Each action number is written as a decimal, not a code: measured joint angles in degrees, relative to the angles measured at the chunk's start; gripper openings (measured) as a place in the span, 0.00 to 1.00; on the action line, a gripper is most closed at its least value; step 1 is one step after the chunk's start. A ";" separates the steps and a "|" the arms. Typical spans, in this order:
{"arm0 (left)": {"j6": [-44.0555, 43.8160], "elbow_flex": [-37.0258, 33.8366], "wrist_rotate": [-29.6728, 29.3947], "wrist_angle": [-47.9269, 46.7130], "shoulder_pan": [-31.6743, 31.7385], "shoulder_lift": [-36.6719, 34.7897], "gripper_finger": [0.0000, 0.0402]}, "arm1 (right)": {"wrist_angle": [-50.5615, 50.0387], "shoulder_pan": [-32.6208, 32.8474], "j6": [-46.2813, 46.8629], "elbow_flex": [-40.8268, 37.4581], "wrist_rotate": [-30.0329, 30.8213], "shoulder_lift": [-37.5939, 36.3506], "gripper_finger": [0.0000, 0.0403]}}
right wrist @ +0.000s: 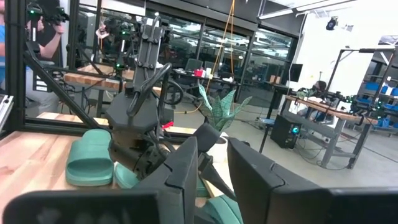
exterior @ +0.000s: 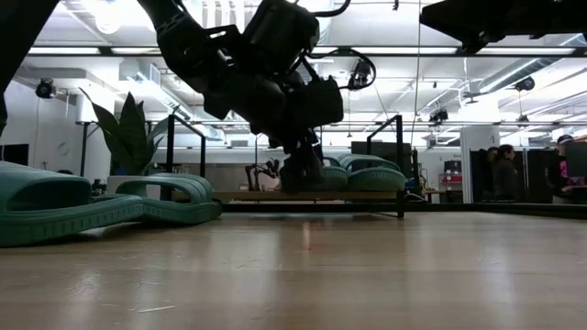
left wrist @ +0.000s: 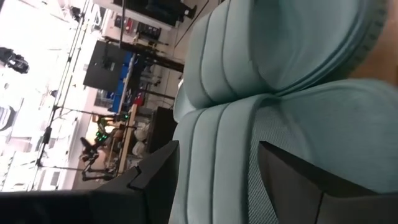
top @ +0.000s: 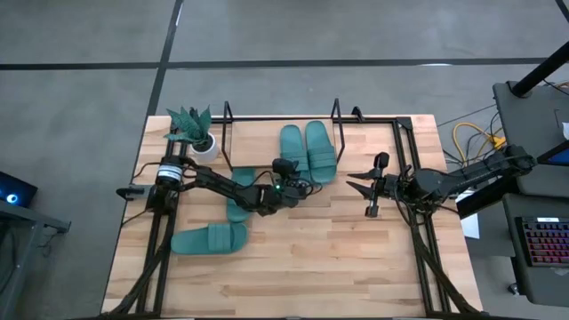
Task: Pick and place slides into the shelf
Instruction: Put the slipper on the shelf
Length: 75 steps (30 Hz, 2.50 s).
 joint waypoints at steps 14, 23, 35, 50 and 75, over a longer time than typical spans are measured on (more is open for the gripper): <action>0.01 -0.39 -0.41 -0.71 -3.55 -4.82 0.50 | -0.03 0.00 0.07 0.00 0.00 -0.02 0.22; -3.27 -1.92 -2.02 -5.17 -10.22 -12.54 0.50 | -0.36 0.09 0.18 0.00 0.01 -0.02 0.19; -42.91 -2.04 11.17 -45.14 -16.28 -25.11 0.50 | -0.50 0.09 0.13 0.00 0.00 0.04 0.22; -61.61 -3.96 30.50 -65.51 -16.30 -28.02 0.50 | -1.32 0.09 -0.44 0.00 0.02 0.09 0.20; -69.15 -4.17 23.19 -81.16 -16.65 -13.82 0.50 | -1.46 0.07 -0.44 0.00 0.04 0.04 0.20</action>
